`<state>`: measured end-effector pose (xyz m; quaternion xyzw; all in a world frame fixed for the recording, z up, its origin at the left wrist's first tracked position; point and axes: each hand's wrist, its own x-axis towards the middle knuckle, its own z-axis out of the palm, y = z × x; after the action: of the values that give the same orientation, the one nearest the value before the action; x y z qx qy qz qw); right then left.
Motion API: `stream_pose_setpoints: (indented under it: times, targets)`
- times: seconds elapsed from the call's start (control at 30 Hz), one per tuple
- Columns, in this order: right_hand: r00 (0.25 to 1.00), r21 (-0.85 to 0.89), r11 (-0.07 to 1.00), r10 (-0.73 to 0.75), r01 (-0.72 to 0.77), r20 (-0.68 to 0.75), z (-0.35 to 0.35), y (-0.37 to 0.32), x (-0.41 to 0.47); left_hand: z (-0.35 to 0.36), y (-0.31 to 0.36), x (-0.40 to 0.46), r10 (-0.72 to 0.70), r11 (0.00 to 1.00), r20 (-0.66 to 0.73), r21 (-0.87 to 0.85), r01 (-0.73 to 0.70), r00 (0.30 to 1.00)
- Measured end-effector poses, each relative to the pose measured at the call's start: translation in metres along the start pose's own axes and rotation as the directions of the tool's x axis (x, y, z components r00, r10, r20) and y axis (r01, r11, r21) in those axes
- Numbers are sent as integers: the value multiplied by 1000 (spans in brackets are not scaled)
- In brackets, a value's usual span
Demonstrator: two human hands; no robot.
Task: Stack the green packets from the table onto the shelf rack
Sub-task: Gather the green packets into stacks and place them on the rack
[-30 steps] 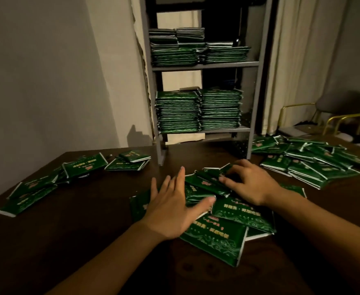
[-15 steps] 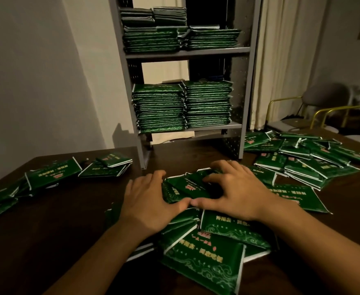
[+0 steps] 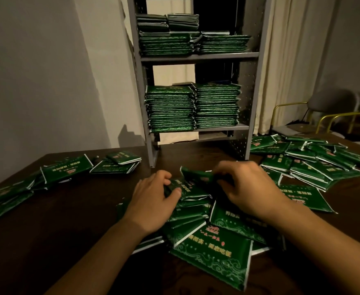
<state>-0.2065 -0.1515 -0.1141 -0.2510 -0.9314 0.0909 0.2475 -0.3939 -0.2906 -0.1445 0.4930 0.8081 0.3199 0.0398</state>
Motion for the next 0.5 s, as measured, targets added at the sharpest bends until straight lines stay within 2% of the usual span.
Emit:
stream_pose_setpoints:
  times: [0.07, 0.13, 0.2, 0.27, 0.33, 0.4, 0.43, 0.5]
  targets:
    - [989, 173, 984, 65, -41, -134, -7, 1, 1, -2, 3, 0, 8, 999, -36, -36, -9, 999]
    - [965, 426, 904, 129, -21, -227, -15, -3, 2, -7, 9, -1, -2, 981, -89, -194, -15, 996]
    - [960, 648, 759, 133, 60, -245, -21, -9, 3, -14, 17, -3, -26, 903, -127, -429, -31, 992]
    - [976, 763, 639, 87, 97, -197, -21, -13, 2, -21, 24, -6, -46, 776, -114, -630, -37, 992]
    - [989, 767, 633, 9, 108, -147, -16, -17, 0, -27, 27, -8, -51, 671, -10, -741, 27, 999]
    - [990, 707, 696, -29, 121, -141, -7, -19, 0, -30, 32, -11, 15, 654, 93, -754, 60, 996]
    - [984, 664, 735, -24, 138, -178, -2, -20, 0, -29, 36, -13, 30, 664, 112, -745, 64, 993]
    - [965, 619, 772, 26, 146, -261, 7, -19, 3, -28, 40, -14, -2, 666, 60, -745, 46, 998]
